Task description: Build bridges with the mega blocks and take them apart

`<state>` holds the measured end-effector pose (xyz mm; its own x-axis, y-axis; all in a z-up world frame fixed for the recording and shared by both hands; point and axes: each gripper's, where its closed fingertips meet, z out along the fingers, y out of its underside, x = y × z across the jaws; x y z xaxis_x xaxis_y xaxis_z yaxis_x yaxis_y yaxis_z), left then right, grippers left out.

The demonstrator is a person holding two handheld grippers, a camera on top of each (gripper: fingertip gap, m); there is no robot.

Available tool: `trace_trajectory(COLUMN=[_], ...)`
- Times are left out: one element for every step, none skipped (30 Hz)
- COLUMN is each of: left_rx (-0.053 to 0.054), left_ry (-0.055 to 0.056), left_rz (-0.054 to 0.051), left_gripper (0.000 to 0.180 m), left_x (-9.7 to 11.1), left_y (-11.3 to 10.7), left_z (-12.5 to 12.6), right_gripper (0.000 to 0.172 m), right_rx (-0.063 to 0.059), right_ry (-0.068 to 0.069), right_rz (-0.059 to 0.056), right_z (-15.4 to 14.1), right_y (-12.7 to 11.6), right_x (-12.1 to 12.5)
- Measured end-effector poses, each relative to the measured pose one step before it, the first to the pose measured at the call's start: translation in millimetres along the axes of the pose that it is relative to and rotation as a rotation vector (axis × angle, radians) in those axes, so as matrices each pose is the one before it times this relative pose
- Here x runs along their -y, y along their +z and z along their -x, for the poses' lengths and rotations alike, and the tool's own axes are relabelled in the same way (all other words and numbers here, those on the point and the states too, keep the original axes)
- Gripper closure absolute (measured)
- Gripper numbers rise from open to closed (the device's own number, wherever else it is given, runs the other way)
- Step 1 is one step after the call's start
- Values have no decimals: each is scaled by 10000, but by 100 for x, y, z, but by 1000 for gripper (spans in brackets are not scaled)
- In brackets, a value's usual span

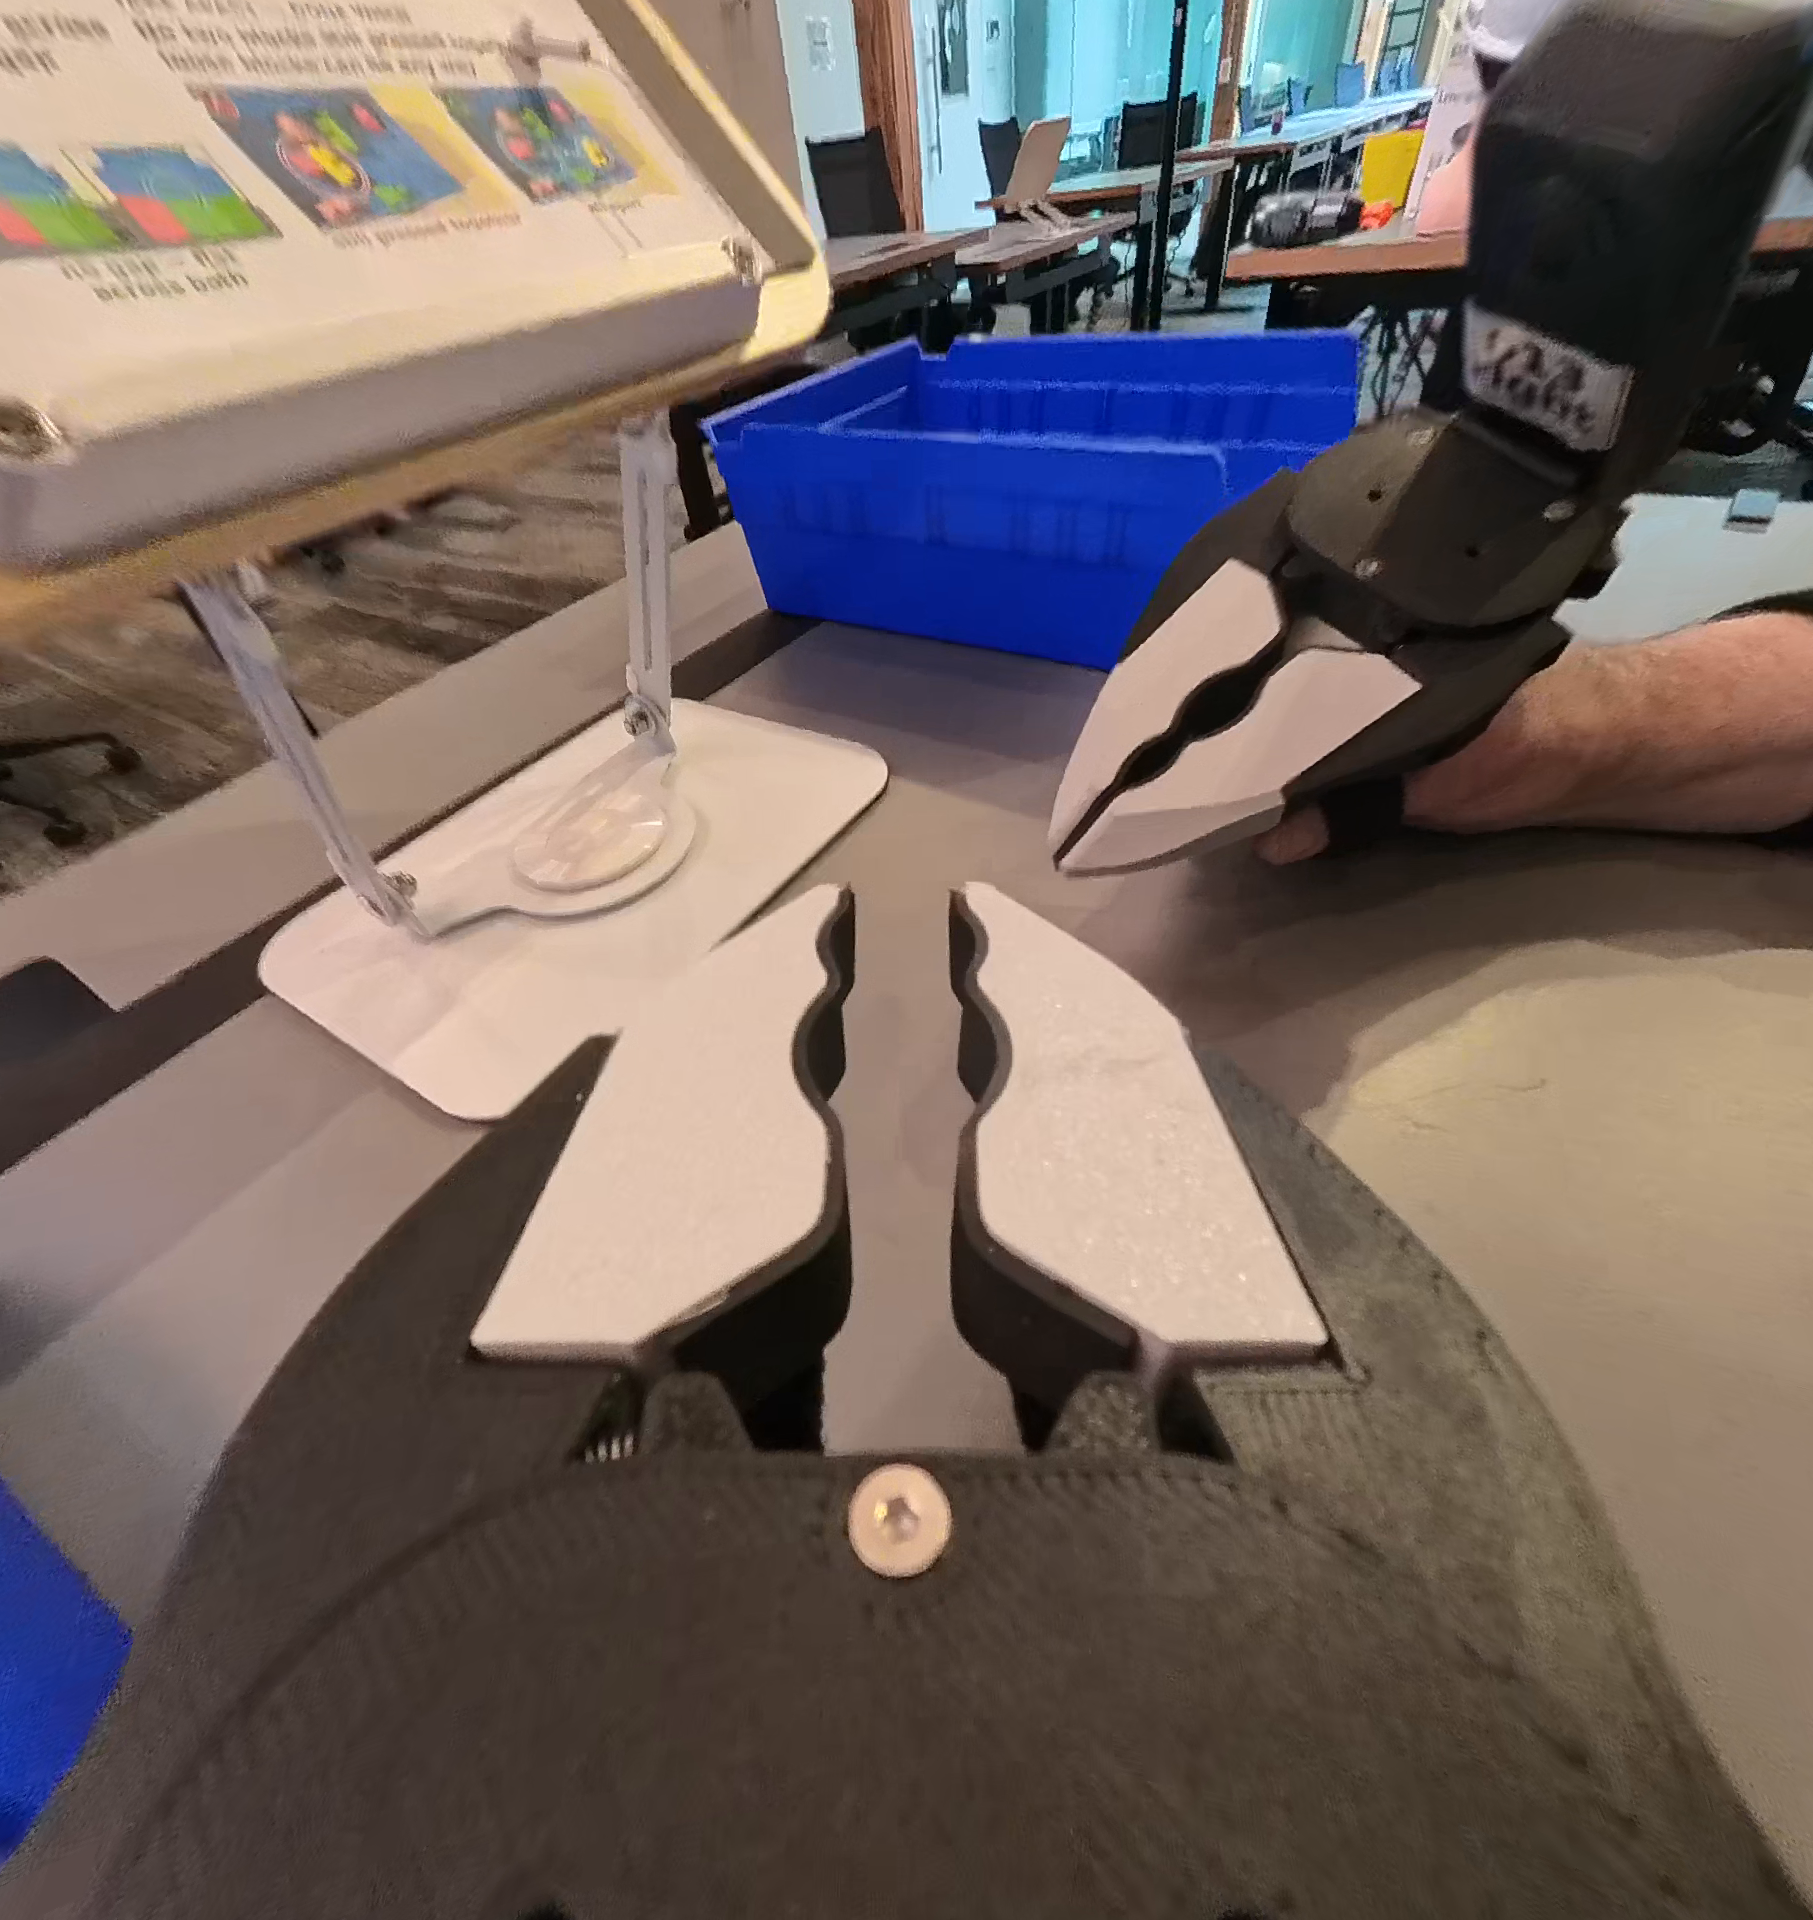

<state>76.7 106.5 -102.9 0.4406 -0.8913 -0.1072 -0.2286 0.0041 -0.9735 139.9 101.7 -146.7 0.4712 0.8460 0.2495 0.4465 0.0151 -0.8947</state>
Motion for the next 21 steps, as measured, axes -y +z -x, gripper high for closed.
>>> trace_trajectory(left_rx=[116,297,346,358,480,575,607,510,401,343,335,357,350,204,-54,-172,-94,-152,-202,-166,-244], left_ry=[251,300,238,252,249,175,79,20,-19,3,105,211,278,273,179,105,59,-30,-89,-31,-23], left_rz=[-127,-97,-114,-101,-38,-32,30,61,109,160,226,331,337,325,373,414,363,377,478,498,655], left_gripper=[164,164,164,164,164,164,164,163,163,162,160,157,156,154,153,152,152,151,149,149,149], left_x=[637,645,678,666,556,437,221,68,-31,-75,-111,-225,-297,-361,-457,-532,-543,-624,-749,-803,-982], left_y=[-548,-691,-796,-896,-958,-995,-945,-828,-633,-451,-249,-32,231,517,795,973,1079,1180,1270,1280,1327], left_z=[205,548,753,953,1314,1591,1810,1802,1740,1700,1703,1741,1731,1500,1105,930,1024,930,810,763,547], right_gripper=[172,172,172,172,172,172,172,172,172,172,172,172,172,172,172,172,172,172,172,172,172], right_rx=[1,1,0,1,2,3,4,0,-1,4,6,5,8,8,6,8,15,18,10,12,15], right_ry=[-2,1,-2,-4,0,5,0,-4,-6,-2,1,4,6,0,-9,-13,-17,-24,-26,-23,-17], right_rz=[-5,-5,-8,-5,-2,1,3,0,-1,5,3,-2,2,7,6,9,17,20,17,16,16], right_z=[-7,6,2,4,-6,-1,6,-3,7,8,1,4,6,7,6,26,35,43,44,31,37], right_y=[-8,-9,-7,-5,6,5,-2,0,3,4,3,-6,4,8,3,15,13,26,10,21,18], right_x=[11,2,7,16,2,-1,-4,0,6,-2,-5,-2,-3,-5,-3,-7,-27,-22,-22,-20,-11])
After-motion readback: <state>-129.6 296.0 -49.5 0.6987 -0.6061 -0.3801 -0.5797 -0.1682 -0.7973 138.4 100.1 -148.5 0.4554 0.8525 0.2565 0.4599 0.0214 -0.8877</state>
